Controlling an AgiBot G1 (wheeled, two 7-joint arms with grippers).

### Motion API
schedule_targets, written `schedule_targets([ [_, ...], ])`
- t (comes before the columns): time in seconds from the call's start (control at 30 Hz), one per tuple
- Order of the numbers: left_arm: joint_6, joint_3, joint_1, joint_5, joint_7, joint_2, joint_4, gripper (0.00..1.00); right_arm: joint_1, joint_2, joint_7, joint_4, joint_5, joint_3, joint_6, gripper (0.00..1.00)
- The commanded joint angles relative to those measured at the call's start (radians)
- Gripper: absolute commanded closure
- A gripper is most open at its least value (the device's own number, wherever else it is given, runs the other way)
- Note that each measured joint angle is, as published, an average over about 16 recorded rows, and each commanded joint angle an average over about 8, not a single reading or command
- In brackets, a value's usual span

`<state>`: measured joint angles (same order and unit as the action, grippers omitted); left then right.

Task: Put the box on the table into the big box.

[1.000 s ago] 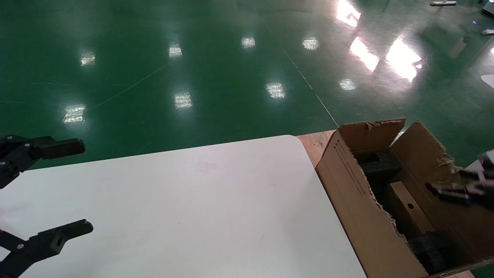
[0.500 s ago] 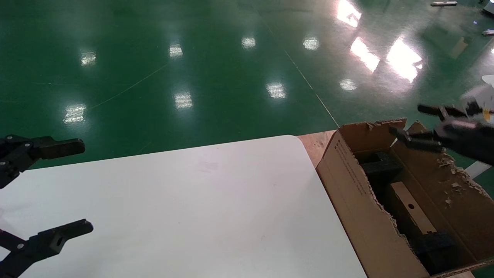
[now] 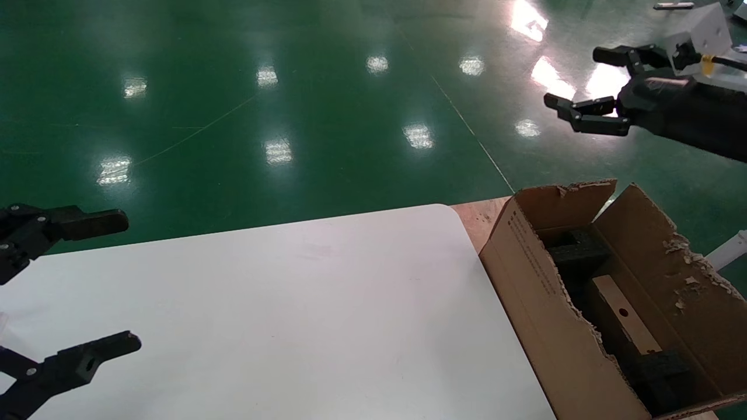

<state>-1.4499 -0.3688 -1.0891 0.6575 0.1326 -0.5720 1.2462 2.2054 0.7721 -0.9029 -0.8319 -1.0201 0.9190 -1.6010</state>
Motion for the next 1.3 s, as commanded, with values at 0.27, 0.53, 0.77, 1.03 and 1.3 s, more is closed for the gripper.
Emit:
schedule_targets([
  [0.27,0.000,0.000,0.000,0.000,0.000,0.000,0.000,0.00,-0.032,-0.007,0.027,0.049,0.006,-0.016,0.005,0.00],
  [0.53,0.000,0.000,0.000,0.000,0.000,0.000,0.000,0.00,-0.162,-0.024,0.156,0.299,0.039,-0.092,0.016,0.00],
  [0.77,0.000,0.000,0.000,0.000,0.000,0.000,0.000,0.00,-0.294,-0.042,0.283,0.546,0.074,-0.166,0.029,0.00],
  [1.03,0.000,0.000,0.000,0.000,0.000,0.000,0.000,0.00,-0.444,-0.064,0.428,0.829,0.112,-0.251,0.042,0.00],
  [1.3,0.000,0.000,0.000,0.000,0.000,0.000,0.000,0.00,-0.595,-0.085,0.573,1.111,0.151,-0.336,0.056,0.00],
])
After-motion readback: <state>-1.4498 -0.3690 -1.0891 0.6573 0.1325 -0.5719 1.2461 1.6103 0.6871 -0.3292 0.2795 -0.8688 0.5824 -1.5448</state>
